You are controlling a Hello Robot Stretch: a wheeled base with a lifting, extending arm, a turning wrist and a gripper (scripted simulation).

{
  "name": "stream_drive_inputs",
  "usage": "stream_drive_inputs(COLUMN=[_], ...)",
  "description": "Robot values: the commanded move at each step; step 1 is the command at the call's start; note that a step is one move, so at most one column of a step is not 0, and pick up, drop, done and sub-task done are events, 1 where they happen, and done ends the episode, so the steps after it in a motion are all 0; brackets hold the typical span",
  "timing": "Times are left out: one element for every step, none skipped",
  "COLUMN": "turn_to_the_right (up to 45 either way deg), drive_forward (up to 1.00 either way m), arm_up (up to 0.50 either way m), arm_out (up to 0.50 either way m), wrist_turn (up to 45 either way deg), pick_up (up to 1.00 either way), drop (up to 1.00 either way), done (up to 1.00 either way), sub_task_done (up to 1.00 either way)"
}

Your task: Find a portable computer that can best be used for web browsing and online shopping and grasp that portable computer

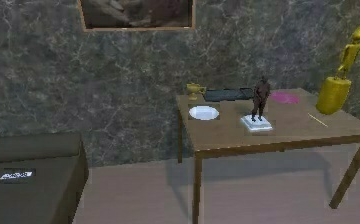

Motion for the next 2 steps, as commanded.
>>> stream_drive_inputs(turn_to_the_right=[-45.0, -45.0], drive_forward=[0.00, 0.00], arm_up=[0.00, 0.00], arm_out=[0.00, 0.00], wrist_turn=[0.0, 0.0], pick_up=[0.00, 0.00], drop=[0.00, 0.00], done=[0.00, 0.00], sub_task_done=[0.00, 0.00])
